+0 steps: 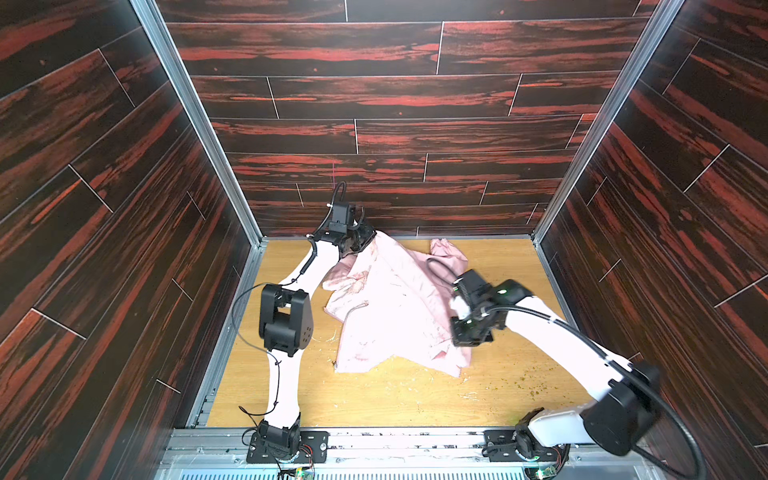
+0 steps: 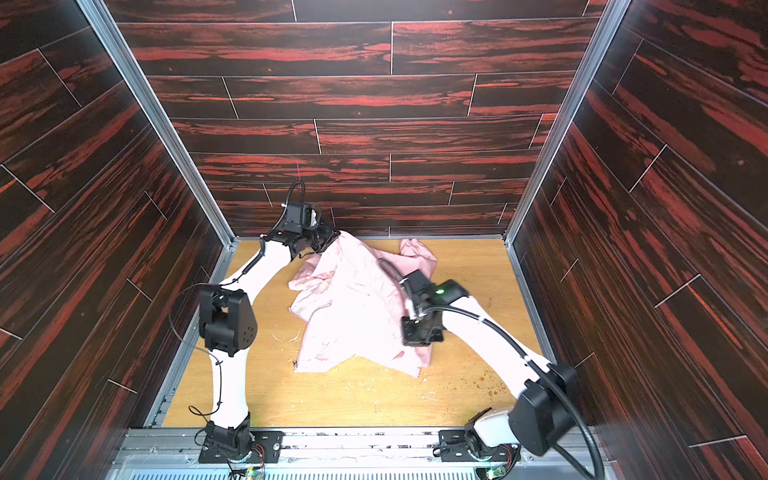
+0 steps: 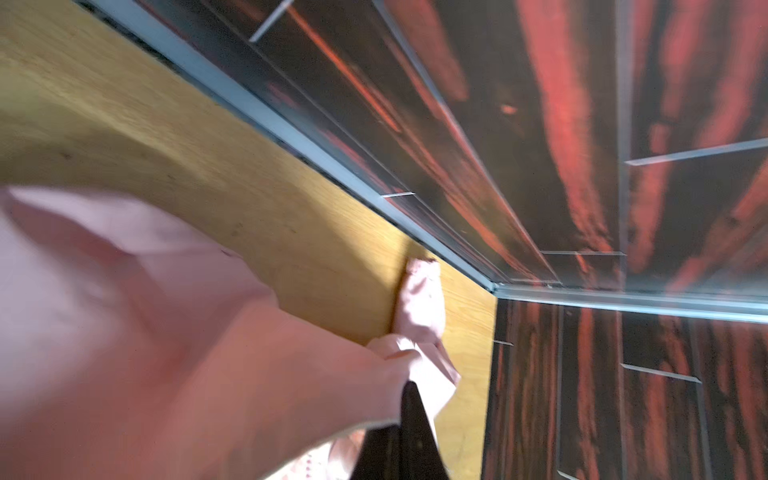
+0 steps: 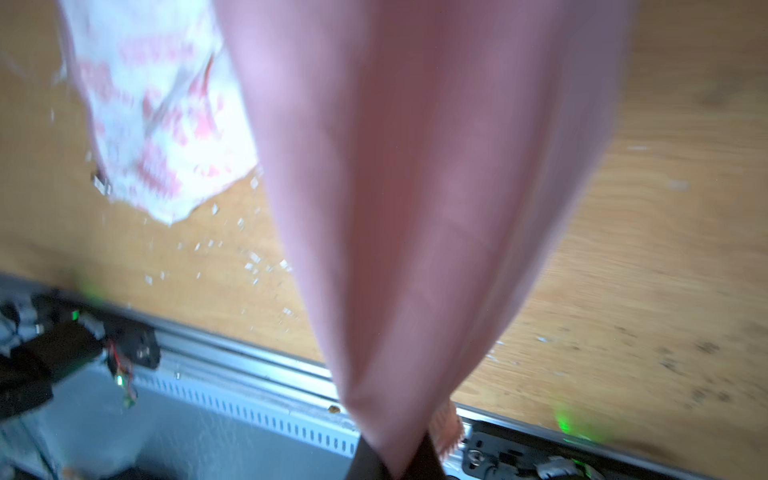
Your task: Zip up the jacket
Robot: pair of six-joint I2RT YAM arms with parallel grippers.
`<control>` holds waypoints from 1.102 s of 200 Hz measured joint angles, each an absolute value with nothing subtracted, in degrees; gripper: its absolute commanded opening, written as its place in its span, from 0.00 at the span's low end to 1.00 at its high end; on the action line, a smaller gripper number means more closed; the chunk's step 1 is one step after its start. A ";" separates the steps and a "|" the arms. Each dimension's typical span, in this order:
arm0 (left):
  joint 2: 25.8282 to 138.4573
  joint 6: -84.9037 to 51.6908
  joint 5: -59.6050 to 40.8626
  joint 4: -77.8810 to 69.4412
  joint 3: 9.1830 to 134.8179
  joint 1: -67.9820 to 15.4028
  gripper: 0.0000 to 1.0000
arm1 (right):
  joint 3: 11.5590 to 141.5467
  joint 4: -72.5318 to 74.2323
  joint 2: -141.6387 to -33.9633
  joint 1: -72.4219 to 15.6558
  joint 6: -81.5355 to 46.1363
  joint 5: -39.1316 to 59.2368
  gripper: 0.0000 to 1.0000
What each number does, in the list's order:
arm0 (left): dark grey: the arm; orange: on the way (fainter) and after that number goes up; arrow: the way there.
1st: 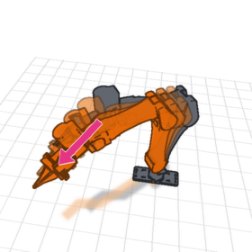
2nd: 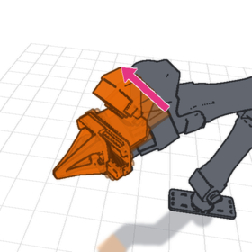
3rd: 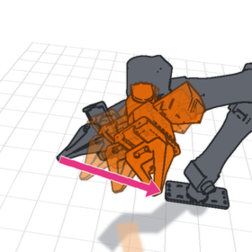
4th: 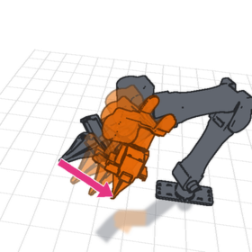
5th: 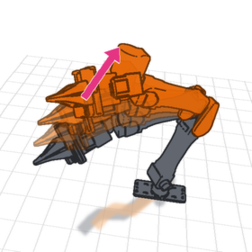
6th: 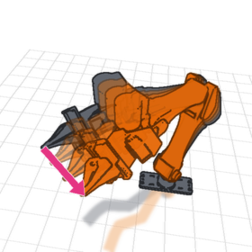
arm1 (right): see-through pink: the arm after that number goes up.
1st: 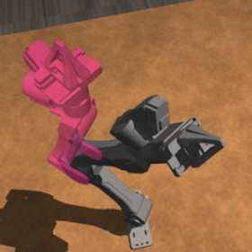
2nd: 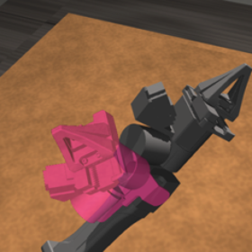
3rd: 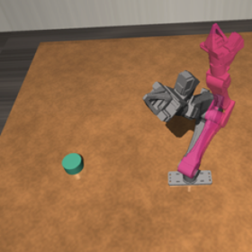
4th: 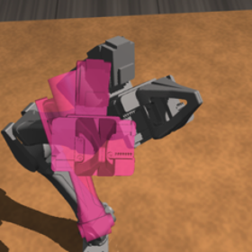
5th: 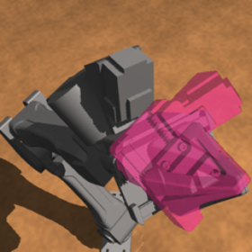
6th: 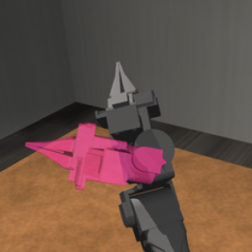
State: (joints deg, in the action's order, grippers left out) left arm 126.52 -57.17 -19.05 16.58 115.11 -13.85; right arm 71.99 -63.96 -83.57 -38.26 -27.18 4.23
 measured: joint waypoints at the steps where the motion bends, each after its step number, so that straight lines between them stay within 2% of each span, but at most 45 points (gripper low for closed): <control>1: 126.67 -57.14 -19.05 16.62 115.31 -13.82 0.00 | 72.05 -63.86 -83.77 -38.44 -27.20 4.38 0.01; 17: 130.08 -57.01 -19.00 18.09 119.79 -13.32 0.00 | 73.76 -62.30 -87.26 -41.54 -27.18 7.86 0.07; 34: 133.86 -56.97 -19.05 19.86 125.93 -12.91 0.00 | 75.79 -60.38 -90.65 -42.72 -26.87 11.94 0.26; 46: 137.01 -56.93 -19.11 21.45 131.61 -12.67 0.21 | 76.99 -59.59 -92.92 -43.05 -26.28 14.63 0.41; 64: 142.10 -56.58 -19.35 23.99 140.92 -12.36 0.51 | 78.08 -59.05 -95.22 -43.13 -25.63 17.65 0.52; 76: 144.88 -56.45 -19.59 25.47 145.99 -12.21 0.60 | 78.96 -59.07 -95.70 -43.13 -25.30 18.63 0.54; 93: 147.04 -57.04 -19.94 27.05 150.04 -11.99 0.67 | 80.71 -59.20 -95.70 -43.03 -24.93 18.81 0.54; 132: 147.17 -56.51 -20.12 28.93 150.23 -11.18 0.73 | 82.61 -59.00 -95.66 -39.20 -25.71 15.94 0.54; 155: 144.81 -54.37 -18.87 31.40 146.30 -10.83 0.80 | 82.54 -58.92 -95.66 -34.24 -26.94 12.80 0.58; 158: 144.20 -53.89 -18.48 31.88 145.38 -10.79 0.82 | 82.48 -58.81 -95.66 -33.52 -27.16 12.45 0.59; 161: 143.57 -53.82 -18.33 32.38 144.55 -10.74 0.96 | 82.43 -58.74 -95.66 -33.06 -27.20 12.19 0.59; 164: 142.91 -53.17 -17.98 32.84 143.65 -10.74 0.99 | 82.30 -58.57 -95.66 -32.40 -27.46 11.86 0.59; 206: 129.56 -48.27 -12.91 37.08 129.64 -9.67 1.00 | 81.23 -56.75 -96.27 -29.63 -28.45 10.02 0.59; 220: 124.73 -46.70 -11.31 38.13 126.34 -8.88 0.97 | 81.25 -55.88 -97.58 -29.74 -28.47 10.33 0.59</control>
